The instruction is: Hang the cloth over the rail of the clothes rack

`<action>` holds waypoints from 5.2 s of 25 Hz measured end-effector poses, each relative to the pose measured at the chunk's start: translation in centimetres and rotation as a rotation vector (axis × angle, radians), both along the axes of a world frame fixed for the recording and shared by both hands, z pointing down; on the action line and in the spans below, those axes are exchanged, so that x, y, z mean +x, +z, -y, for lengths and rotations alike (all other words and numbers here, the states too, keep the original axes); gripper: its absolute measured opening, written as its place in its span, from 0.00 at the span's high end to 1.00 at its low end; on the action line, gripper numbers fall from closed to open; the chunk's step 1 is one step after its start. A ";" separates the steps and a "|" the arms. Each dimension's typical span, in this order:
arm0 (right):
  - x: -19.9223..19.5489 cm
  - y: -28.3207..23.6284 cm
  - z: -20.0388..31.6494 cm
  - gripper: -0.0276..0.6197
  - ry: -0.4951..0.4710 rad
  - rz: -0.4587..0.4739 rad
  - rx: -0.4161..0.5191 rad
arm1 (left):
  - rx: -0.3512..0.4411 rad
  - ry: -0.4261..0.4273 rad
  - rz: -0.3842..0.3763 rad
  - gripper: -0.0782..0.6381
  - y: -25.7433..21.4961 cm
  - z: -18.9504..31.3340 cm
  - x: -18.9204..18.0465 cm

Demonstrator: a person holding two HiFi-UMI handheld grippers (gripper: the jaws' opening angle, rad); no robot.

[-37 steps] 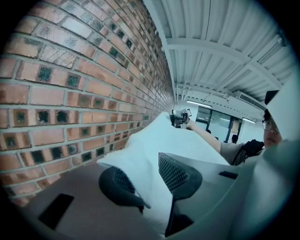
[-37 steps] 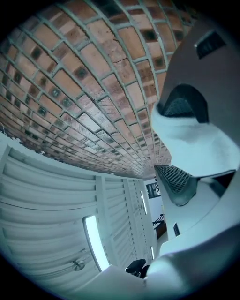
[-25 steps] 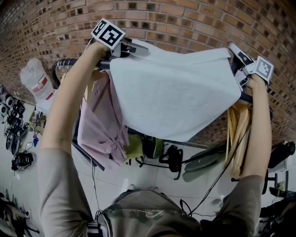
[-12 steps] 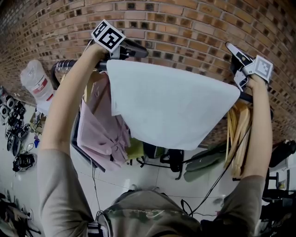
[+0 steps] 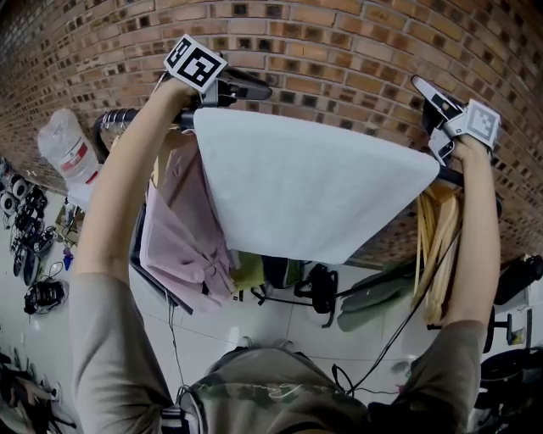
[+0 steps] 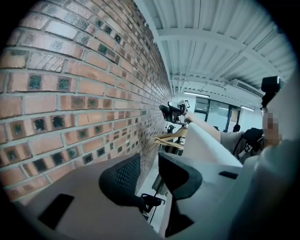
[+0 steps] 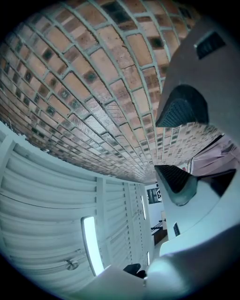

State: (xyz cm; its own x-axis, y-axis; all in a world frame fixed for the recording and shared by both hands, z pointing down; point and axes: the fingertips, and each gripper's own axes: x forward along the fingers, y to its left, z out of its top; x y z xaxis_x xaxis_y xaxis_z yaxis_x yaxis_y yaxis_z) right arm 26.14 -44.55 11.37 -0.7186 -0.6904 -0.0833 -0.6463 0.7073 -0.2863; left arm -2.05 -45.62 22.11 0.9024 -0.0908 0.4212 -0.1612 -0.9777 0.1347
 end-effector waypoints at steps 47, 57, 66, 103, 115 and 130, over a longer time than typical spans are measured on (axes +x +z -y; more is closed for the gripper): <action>-5.0 -7.9 -11.3 0.59 -0.118 -0.112 0.307 | -0.066 0.126 0.053 0.68 1.2 -3.5 0.6; -8.2 -2.6 -19.2 0.59 -0.204 -0.130 0.216 | -0.061 0.121 0.062 0.68 1.3 -3.6 0.6; -8.1 5.6 -24.0 0.59 -0.209 -0.188 0.178 | -0.076 0.115 0.064 0.68 1.5 -3.5 0.6; -6.1 23.4 -18.1 0.92 -0.173 -0.115 0.083 | -0.052 0.131 0.042 0.68 1.0 -3.6 0.9; -6.1 16.7 -21.2 0.92 -0.236 -0.003 0.173 | 0.029 0.126 0.025 0.68 0.1 -3.3 1.2; -6.2 14.0 -21.5 0.93 -0.269 0.057 0.147 | 0.052 0.181 -0.019 0.68 -0.9 -4.8 1.5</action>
